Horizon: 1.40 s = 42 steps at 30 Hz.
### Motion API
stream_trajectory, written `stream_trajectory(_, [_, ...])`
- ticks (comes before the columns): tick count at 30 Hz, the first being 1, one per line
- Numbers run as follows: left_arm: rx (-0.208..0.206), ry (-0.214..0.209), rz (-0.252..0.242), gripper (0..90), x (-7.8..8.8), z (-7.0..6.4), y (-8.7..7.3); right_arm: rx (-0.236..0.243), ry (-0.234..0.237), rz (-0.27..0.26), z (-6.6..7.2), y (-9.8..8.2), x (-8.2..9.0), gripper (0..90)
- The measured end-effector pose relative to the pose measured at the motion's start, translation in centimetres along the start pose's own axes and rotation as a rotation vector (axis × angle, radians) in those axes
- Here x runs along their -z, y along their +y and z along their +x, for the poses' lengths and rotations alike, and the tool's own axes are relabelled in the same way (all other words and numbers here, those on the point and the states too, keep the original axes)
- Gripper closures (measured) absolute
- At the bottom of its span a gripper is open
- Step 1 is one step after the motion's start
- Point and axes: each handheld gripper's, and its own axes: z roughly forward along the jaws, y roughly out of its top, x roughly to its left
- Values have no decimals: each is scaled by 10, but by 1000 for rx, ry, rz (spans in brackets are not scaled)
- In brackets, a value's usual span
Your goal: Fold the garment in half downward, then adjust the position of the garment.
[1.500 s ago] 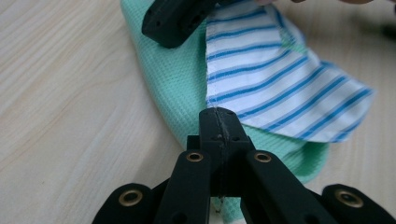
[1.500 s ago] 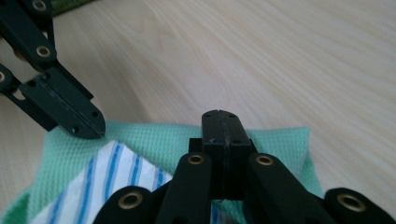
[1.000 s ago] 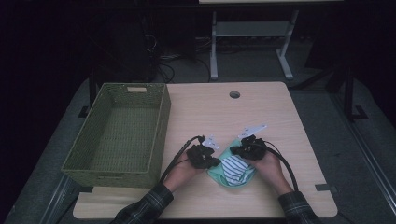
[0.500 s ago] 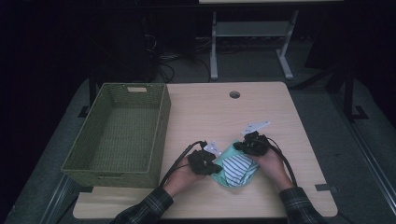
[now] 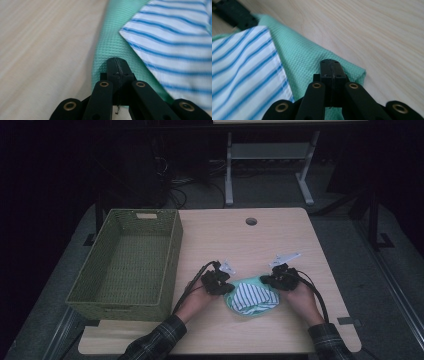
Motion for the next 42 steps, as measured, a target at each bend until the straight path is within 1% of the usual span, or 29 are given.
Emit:
stream_trajectory(1, [-5,6,0,894,-1,3,2,-2,0,-1,0,-1,1,899])
stream_trajectory(2, [2,11,-9,895,-2,4,3,-2,-2,3,-1,-3,3,899])
stream_trajectory(3, [0,13,-3,894,-3,6,5,-6,-3,5,-1,-4,4,899])
stream_trajectory(9, [4,31,-19,894,-8,12,11,-18,-7,7,-2,-9,10,899])
stream_trajectory(12, [13,22,-29,894,-6,14,12,-21,-11,5,-1,-9,11,899])
stream_trajectory(13, [19,18,-44,892,-3,14,11,-16,-12,-1,-2,-9,12,899])
stream_trajectory(16, [23,22,-69,819,7,12,10,-19,-12,-30,-2,-7,18,899])
stream_trajectory(17, [18,21,-70,795,11,12,9,-15,-15,-41,-4,-6,19,899])
stream_trajectory(18, [19,21,-70,761,14,11,8,-24,-17,-52,-4,-6,21,898])
stream_trajectory(19, [34,18,-82,740,17,9,5,-20,-20,-56,-5,-5,22,899])
stream_trajectory(20, [37,19,-84,709,20,8,2,-22,-20,-67,-8,-5,22,899])
stream_trajectory(21, [29,21,-77,678,23,7,0,-26,-19,-72,-10,-5,23,899])
stream_trajectory(22, [36,20,-77,651,26,5,-4,-29,-17,-79,-12,-5,23,899])
stream_trajectory(23, [36,19,-74,607,28,4,-6,-36,-19,-83,-14,-5,23,899])
stream_trajectory(24, [38,18,-72,583,29,3,-8,-34,-16,-89,-15,-4,22,898])
stream_trajectory(25, [40,10,-71,557,32,2,-12,-36,-16,-81,-16,-3,22,899])
stream_trajectory(26, [44,5,-72,521,34,2,-13,-29,-26,-86,-17,-1,23,899])
stream_trajectory(28, [58,-9,-79,461,38,0,-18,-31,-23,-108,-20,2,24,899])
stream_trajectory(29, [57,-11,-71,431,39,-1,-19,-27,-29,-110,-23,4,23,899])
stream_trajectory(30, [60,-10,-71,410,39,-3,-21,-28,-29,-120,-24,5,22,899])
stream_trajectory(31, [68,-12,-79,396,40,-7,-24,-40,-21,-125,-26,5,21,899])
stream_trajectory(32, [59,-14,-69,371,42,-7,-26,-45,-19,-124,-29,5,17,899])
stream_trajectory(33, [64,-13,-71,355,42,-10,-29,-48,-21,-118,-29,5,15,898])
stream_trajectory(34, [53,-14,-62,329,44,-10,-31,-53,-22,-113,-31,4,11,899])
stream_trajectory(36, [68,-16,-64,297,44,-13,-34,-55,-24,-113,-33,4,6,899])
stream_trajectory(38, [55,-15,-45,266,45,-15,-38,-59,-25,-97,-34,3,3,899])
stream_trajectory(39, [70,-16,-54,253,44,-17,-39,-58,-28,-76,-35,2,2,899])
stream_trajectory(40, [53,-14,-39,246,45,-17,-41,-61,-30,-67,-35,1,2,898])
stream_trajectory(42, [51,-10,-35,230,44,-19,-43,-59,-29,-56,-35,-2,4,899])
